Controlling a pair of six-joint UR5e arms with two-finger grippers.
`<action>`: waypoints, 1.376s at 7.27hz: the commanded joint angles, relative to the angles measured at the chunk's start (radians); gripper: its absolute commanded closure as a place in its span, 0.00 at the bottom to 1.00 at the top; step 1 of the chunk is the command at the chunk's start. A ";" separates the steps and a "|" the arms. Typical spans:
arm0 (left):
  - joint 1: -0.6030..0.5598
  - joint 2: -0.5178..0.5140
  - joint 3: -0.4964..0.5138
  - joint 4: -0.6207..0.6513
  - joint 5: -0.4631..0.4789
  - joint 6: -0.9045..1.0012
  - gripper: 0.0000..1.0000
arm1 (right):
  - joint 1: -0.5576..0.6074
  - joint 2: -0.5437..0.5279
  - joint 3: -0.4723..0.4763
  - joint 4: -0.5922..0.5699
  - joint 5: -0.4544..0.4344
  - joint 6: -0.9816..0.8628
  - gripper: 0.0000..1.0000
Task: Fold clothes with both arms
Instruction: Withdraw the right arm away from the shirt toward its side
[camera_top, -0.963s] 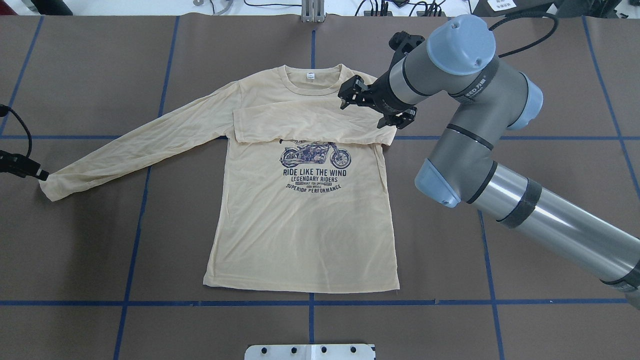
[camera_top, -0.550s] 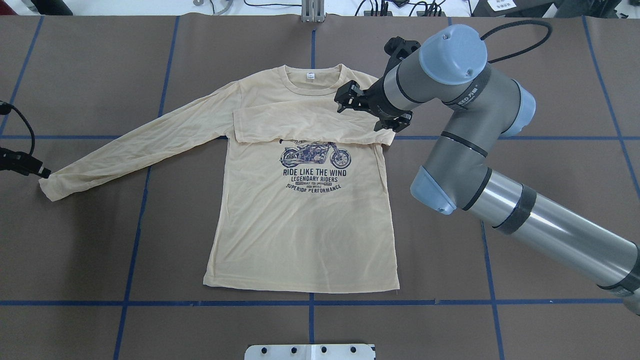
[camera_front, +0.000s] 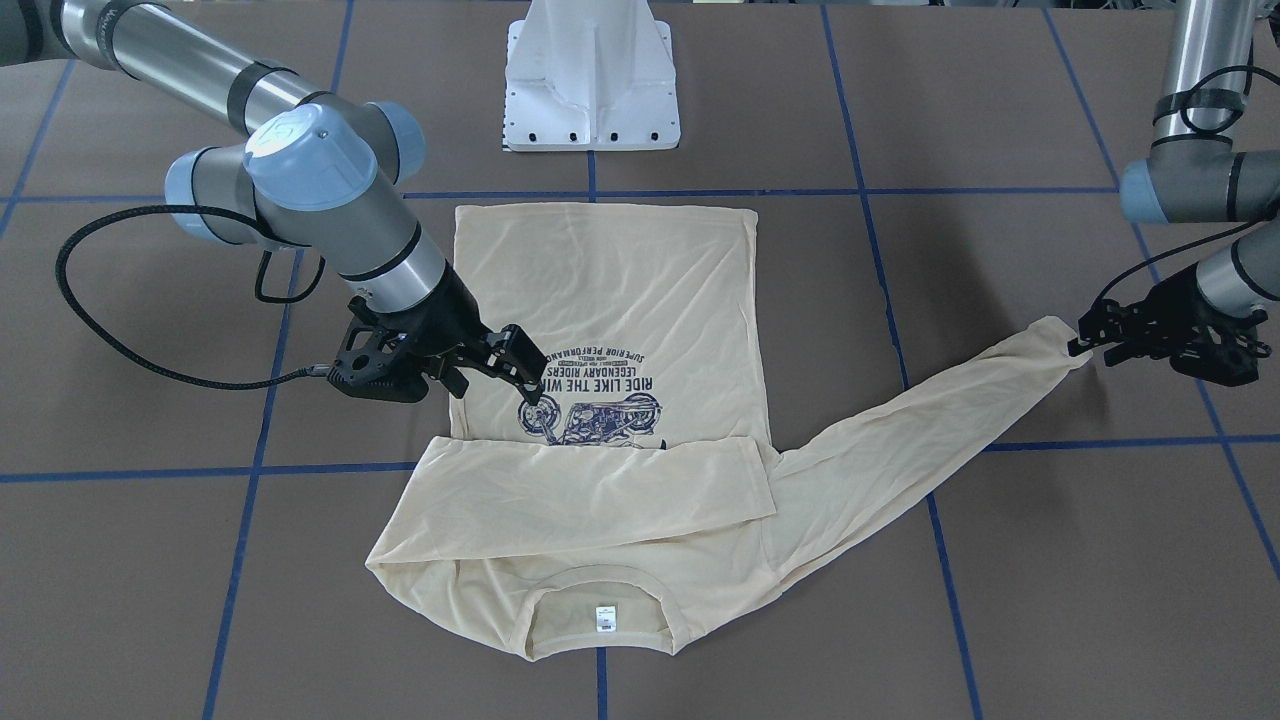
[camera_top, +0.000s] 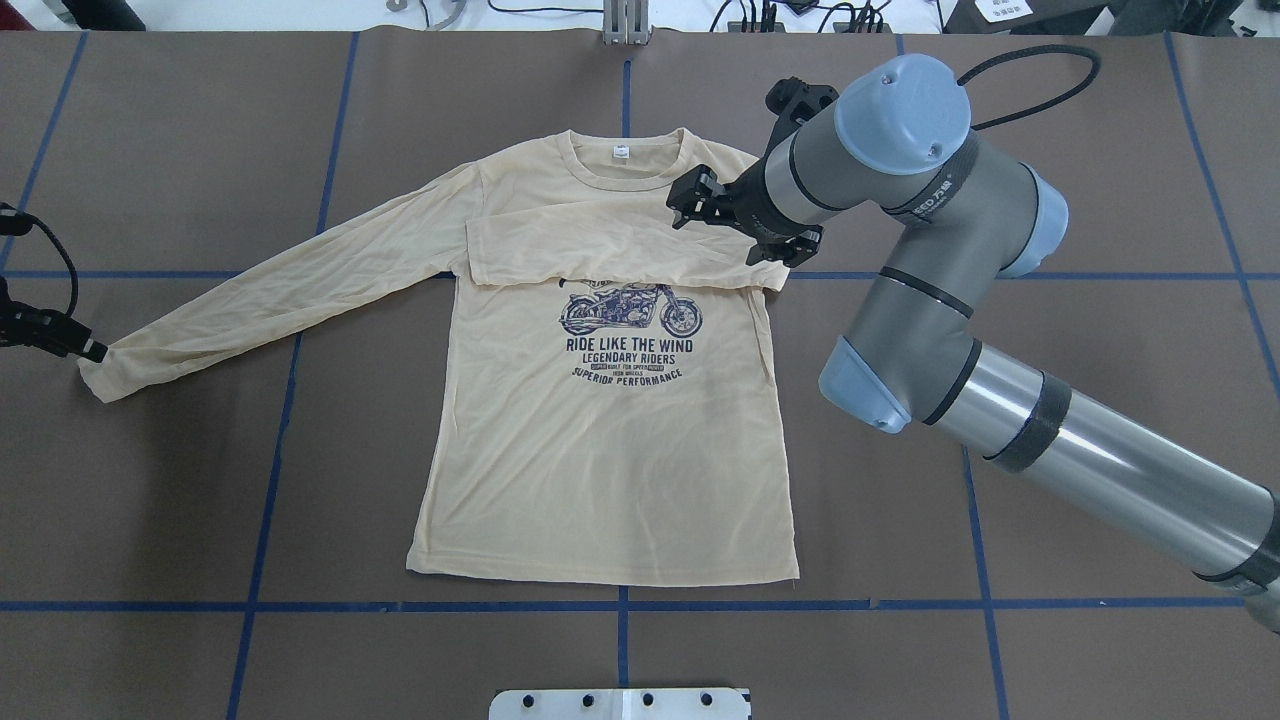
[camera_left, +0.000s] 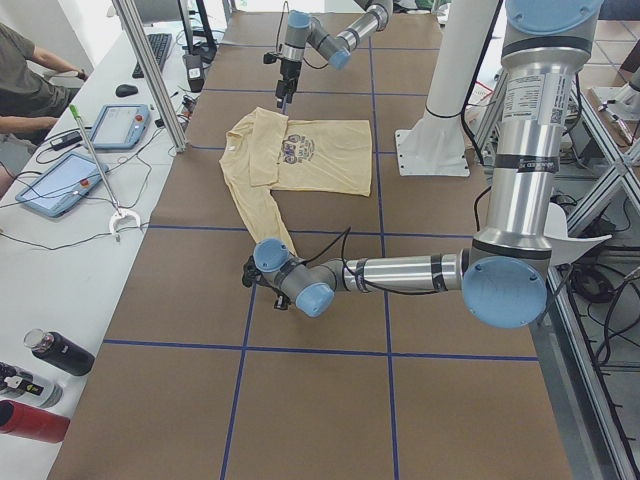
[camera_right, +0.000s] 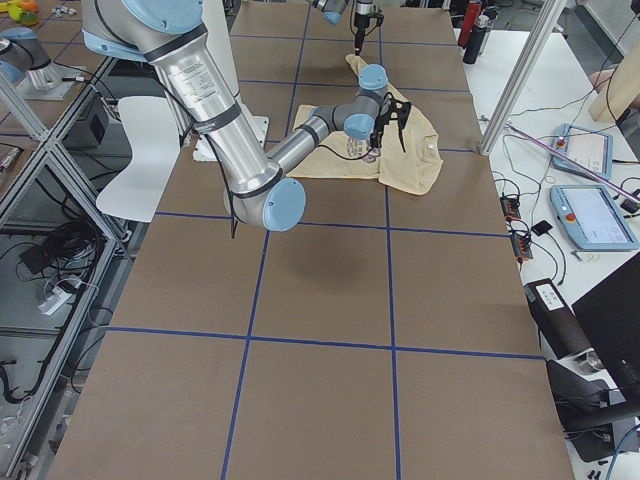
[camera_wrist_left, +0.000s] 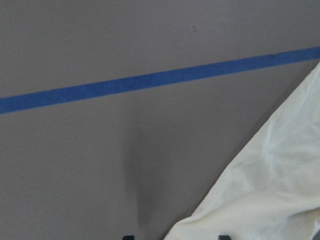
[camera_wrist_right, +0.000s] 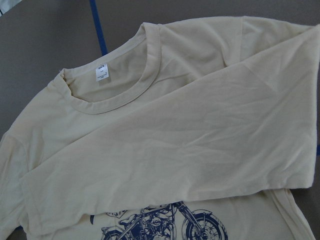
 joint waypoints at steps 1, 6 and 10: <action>0.011 0.001 0.001 0.000 -0.001 0.000 0.40 | 0.033 -0.076 0.059 0.000 0.031 -0.001 0.01; 0.011 0.001 0.003 -0.002 0.002 0.005 0.65 | 0.306 -0.305 0.167 0.000 0.313 -0.241 0.01; 0.011 0.001 -0.003 0.000 -0.004 0.009 1.00 | 0.337 -0.333 0.168 0.000 0.329 -0.276 0.01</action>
